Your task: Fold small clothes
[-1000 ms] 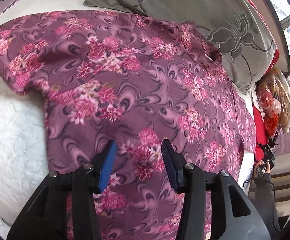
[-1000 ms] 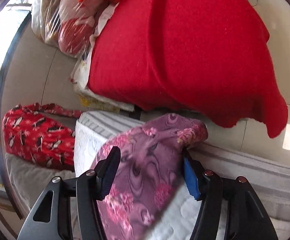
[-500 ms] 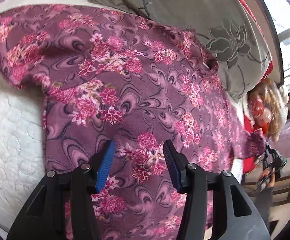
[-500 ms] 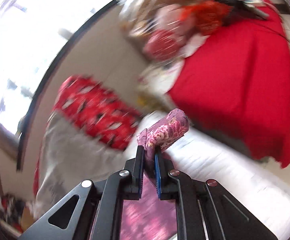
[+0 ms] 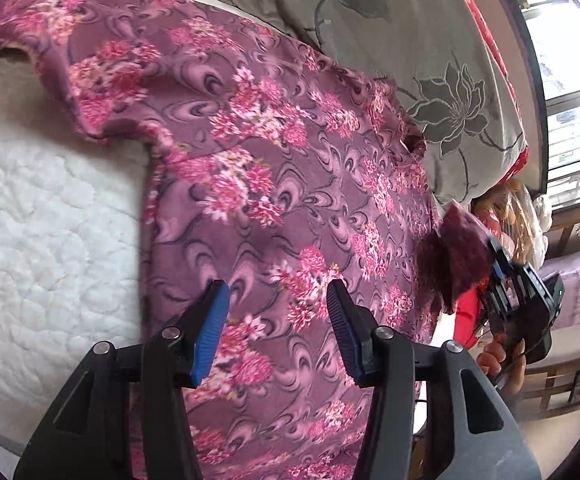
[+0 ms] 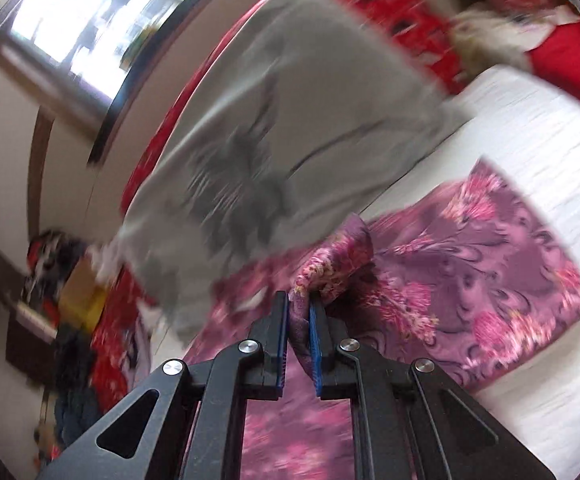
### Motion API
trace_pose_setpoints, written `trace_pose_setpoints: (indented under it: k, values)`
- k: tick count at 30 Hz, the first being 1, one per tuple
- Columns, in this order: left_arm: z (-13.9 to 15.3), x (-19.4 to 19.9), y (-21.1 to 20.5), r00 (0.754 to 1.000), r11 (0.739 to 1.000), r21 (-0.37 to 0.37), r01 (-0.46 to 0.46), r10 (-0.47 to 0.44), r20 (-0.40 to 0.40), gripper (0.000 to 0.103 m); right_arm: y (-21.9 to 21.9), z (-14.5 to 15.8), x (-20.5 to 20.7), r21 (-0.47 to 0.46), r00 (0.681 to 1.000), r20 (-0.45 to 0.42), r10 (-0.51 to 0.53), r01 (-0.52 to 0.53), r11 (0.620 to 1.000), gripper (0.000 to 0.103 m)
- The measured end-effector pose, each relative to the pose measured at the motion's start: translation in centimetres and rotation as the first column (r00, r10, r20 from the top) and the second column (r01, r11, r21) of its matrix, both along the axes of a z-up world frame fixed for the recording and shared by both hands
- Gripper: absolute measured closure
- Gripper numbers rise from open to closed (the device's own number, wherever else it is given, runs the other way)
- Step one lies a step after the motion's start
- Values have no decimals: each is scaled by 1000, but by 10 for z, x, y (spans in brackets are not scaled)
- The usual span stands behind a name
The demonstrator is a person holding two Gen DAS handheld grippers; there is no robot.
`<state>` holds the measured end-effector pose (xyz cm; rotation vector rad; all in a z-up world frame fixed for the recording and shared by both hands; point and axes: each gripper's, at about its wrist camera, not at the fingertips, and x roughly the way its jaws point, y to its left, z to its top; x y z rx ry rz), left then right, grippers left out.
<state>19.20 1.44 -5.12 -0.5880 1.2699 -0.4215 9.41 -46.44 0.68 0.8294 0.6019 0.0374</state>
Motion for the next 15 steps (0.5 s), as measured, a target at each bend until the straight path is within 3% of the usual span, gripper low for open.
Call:
trace_pose_setpoints:
  k: [8,15]
  values:
    - [8,-10,31,999,999,-18,-42,43,26,54,138,-18,48,-20,972,-49,228,-229,973,91]
    - [10,-10,30,998,998,-34,-52,53,20,54,200,-62,48,37,888,-233,396,-399,916,79]
